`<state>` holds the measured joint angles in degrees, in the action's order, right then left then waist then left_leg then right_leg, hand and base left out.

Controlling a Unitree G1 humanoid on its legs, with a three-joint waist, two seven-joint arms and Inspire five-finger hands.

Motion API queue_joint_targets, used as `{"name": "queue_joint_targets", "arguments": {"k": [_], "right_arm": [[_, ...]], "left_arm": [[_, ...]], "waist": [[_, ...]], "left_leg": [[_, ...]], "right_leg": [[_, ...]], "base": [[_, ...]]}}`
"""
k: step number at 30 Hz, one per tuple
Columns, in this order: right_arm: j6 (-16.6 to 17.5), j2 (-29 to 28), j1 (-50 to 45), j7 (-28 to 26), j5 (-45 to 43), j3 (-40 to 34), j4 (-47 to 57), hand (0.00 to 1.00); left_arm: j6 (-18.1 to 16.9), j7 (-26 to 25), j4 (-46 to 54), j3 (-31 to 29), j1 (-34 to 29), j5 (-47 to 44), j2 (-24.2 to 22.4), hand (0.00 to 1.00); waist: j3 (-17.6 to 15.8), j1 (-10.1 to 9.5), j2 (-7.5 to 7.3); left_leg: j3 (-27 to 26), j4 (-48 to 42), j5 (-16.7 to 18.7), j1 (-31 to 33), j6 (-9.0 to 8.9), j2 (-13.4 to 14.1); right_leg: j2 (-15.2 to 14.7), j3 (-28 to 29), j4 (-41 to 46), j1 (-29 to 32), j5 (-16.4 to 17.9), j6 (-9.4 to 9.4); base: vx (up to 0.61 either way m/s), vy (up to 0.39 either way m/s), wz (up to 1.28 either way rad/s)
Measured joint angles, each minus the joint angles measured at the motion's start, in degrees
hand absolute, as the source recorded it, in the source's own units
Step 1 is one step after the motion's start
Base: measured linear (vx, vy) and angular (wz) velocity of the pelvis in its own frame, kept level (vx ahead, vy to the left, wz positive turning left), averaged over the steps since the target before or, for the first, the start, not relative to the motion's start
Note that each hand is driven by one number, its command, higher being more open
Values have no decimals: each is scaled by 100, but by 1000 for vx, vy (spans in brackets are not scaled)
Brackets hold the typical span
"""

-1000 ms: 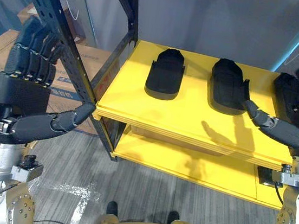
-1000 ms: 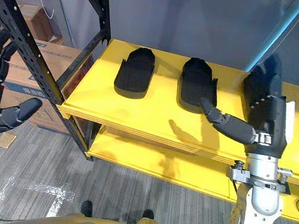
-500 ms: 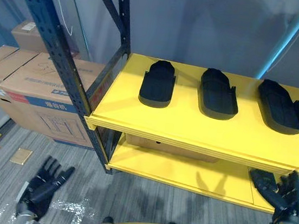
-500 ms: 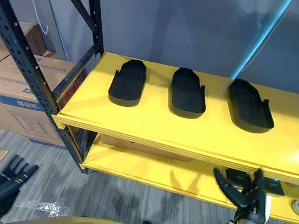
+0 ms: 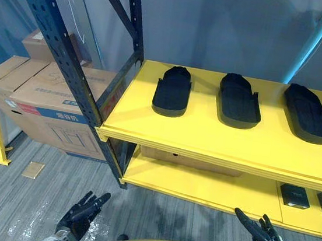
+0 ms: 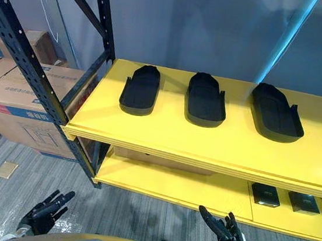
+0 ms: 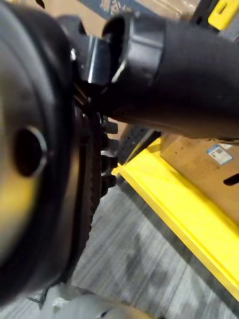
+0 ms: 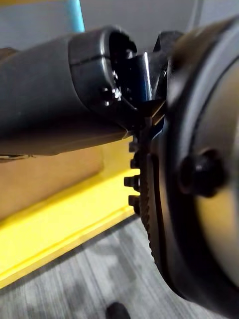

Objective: Walk over and take three plastic housings, then place them on the shelf

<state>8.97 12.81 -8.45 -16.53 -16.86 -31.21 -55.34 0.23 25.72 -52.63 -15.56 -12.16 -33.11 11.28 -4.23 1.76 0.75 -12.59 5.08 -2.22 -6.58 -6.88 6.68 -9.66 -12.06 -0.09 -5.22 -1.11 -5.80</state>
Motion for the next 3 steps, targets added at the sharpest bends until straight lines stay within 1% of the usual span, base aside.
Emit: {"name": "queue_joint_targets", "arguments": {"k": [3], "right_arm": [[-79,-130,215,270,91,40,-91,100]], "left_arm": [[-1,-63,-139,167,158,-1,-21,100]], "waist": [[-50,-5,-47]], "left_leg": [[3,0,6,-41,9,1]], "right_leg": [[2,-2,0,-7,40,-31]], "base": [[0,0,0]]}}
